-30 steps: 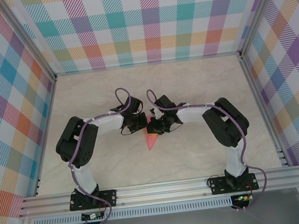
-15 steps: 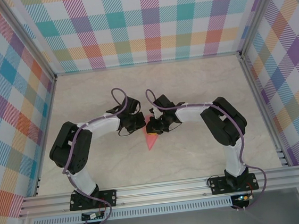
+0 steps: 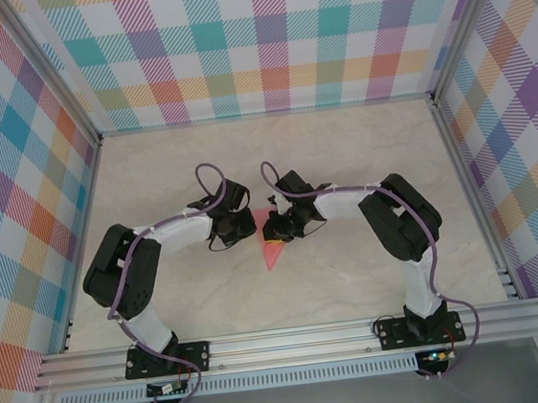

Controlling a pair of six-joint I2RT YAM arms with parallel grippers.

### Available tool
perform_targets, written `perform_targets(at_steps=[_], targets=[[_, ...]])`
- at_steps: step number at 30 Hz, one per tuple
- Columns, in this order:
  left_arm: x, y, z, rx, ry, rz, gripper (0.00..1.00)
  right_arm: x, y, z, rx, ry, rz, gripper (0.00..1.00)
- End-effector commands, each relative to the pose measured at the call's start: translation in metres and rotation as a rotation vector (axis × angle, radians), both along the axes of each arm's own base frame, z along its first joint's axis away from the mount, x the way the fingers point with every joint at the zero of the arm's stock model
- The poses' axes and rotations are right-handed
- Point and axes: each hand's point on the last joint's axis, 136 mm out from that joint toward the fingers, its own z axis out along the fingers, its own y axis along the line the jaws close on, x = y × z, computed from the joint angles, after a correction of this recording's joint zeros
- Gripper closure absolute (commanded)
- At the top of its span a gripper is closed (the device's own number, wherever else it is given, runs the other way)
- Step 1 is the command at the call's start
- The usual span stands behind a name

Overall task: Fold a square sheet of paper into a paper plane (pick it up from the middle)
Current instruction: Third fold the triangle at the center of the table.

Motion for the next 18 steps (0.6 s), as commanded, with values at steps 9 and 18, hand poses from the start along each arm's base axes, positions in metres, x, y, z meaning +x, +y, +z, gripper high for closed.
perform_targets(at_steps=[9,18], targets=[[-0.008,0.014,-0.001,0.036,0.019,0.032,0.93,0.001,0.005,-0.006,-0.009,0.002,0.030,0.86],[-0.009,0.012,0.000,0.024,0.021,0.026,0.93,0.001,0.004,-0.011,-0.022,0.009,0.032,0.85]])
